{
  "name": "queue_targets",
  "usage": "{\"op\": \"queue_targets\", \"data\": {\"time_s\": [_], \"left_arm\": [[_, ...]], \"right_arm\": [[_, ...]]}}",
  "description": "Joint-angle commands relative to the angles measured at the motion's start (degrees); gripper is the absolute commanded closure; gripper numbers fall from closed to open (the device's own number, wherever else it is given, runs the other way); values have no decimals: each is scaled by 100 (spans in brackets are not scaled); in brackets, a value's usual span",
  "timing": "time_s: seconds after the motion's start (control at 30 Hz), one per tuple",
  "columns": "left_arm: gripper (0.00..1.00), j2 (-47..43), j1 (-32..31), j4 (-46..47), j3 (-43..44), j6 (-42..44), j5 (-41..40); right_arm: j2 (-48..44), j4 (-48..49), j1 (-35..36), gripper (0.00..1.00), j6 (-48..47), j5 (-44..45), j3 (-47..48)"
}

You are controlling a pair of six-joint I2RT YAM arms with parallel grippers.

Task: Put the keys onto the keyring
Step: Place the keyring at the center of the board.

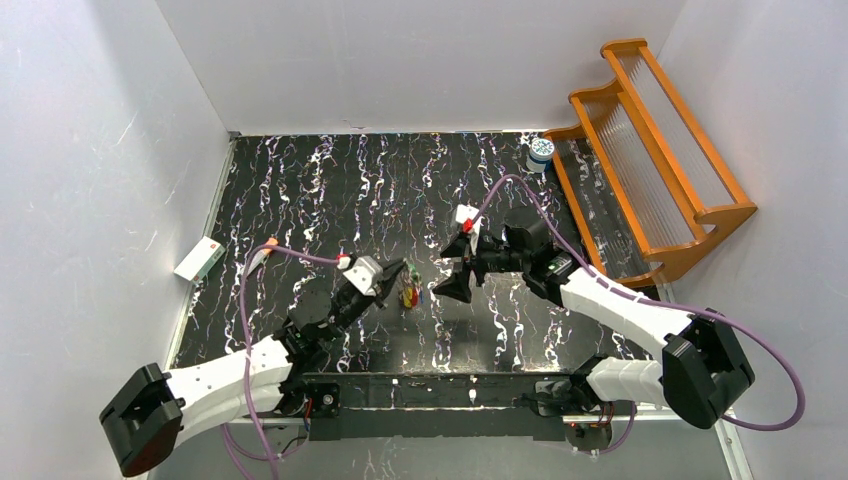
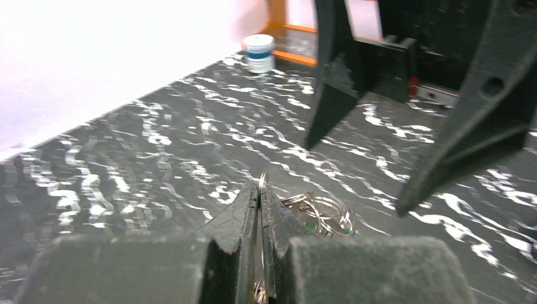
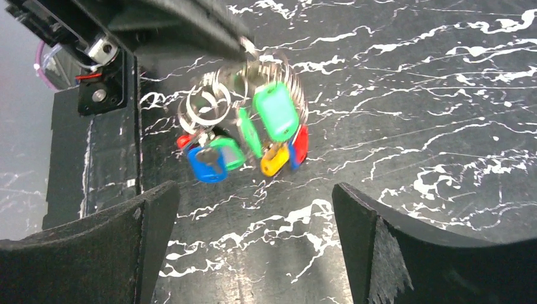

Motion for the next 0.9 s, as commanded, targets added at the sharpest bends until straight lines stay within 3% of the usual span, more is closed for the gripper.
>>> {"op": "queue_targets", "data": {"time_s": [0.0, 0.33, 0.63, 0.87], "left_arm": [[100, -204, 6, -761, 713, 1102, -1038], [100, 278, 81, -2557, 1836, 2742, -1358], [100, 1302, 147, -2841, 2036, 3025, -439], [100, 2371, 206, -2416, 2424, 2701, 326]], "right_arm": [[-171, 374, -179, 1, 479, 117, -36], [-67, 542, -507, 1, 1239, 433, -164], [-187, 473, -777, 1, 1528, 936, -321], [-316, 242, -867, 1, 1433, 1215, -311]]}}
